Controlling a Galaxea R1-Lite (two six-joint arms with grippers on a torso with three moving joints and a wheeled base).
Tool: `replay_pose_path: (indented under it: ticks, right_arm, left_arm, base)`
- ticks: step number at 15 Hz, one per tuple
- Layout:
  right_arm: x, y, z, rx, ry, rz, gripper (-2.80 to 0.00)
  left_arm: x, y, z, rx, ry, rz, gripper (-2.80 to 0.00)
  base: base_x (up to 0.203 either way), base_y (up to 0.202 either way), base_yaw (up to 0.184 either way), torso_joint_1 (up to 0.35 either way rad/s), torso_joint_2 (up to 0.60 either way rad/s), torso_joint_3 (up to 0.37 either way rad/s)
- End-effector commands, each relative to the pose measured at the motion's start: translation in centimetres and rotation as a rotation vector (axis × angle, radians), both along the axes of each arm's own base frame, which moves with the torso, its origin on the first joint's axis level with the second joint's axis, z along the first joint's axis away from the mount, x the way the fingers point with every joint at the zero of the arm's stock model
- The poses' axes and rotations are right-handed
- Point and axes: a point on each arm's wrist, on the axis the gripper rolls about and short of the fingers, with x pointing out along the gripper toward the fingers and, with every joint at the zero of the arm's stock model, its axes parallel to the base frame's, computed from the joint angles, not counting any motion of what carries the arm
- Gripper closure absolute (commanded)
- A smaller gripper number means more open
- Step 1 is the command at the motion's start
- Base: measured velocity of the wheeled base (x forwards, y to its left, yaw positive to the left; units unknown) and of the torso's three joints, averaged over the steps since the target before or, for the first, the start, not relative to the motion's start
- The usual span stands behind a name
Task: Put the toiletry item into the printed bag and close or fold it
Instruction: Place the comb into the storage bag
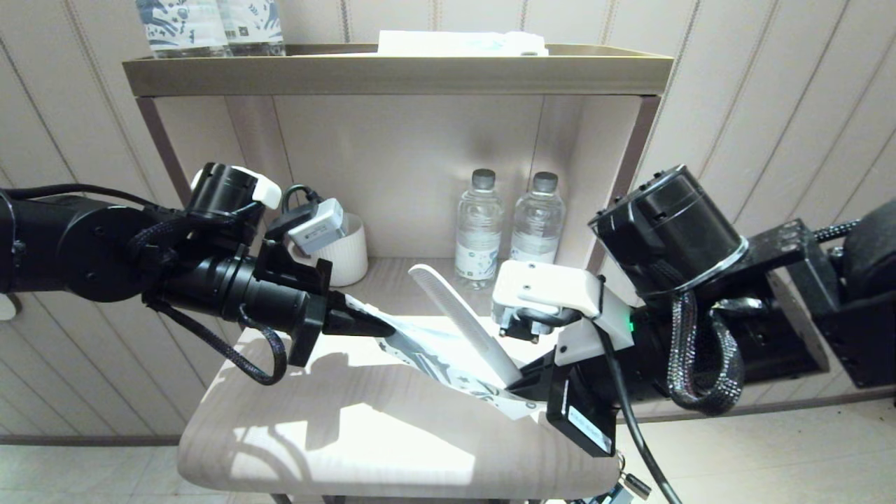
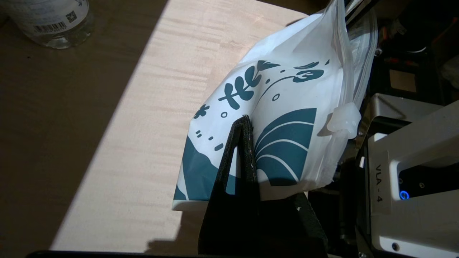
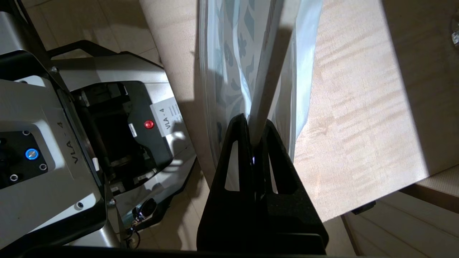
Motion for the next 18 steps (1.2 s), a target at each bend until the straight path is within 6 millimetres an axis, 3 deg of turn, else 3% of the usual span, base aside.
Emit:
replay_pose_path:
  ticks: [1,4,5,6,13,18]
  right_arm:
    - [0.1,0.1,0.0,-0.002,0.000,0.004,0.00]
    - [0.2,0.0,-0.1,-0.004,0.007,-0.004,0.00]
    - [0.2,0.0,-0.2,-0.007,0.005,-0.005,-1.82]
    - [0.3,0.0,-0.1,-0.004,0.004,-0.005,-2.80]
    - [0.4,0.2,0.0,0.006,0.000,-0.008,-2.80]
    - [-0.2,-0.5,2.4,0.078,-0.072,-0.007,-2.80]
  left_arm:
    - [0.0,0.0,0.1,-0.004,-0.002,-0.005,0.00]
    - [0.2,-0.1,0.0,-0.002,0.002,-0.004,0.00]
    - [0.2,-0.1,0.0,-0.002,0.001,-0.006,0.00]
    - [0.1,-0.1,-0.1,-0.001,0.002,-0.005,0.00]
    - [0.2,-0.1,-0.3,0.001,0.007,-0.005,0.00]
    - [0.6,-0.3,-1.0,0.009,0.029,-0.006,0.00]
  base:
    - [0.000,0.000,0.000,0.000,0.00,0.000]
    - [0.000,0.000,0.000,0.000,0.00,0.000]
    - [0.000,0.000,0.000,0.000,0.00,0.000]
    - [0.000,0.000,0.000,0.000,0.00,0.000]
    - [0.000,0.000,0.000,0.000,0.00,0.000]
    - [0.000,0.000,0.000,0.000,0.00,0.000]
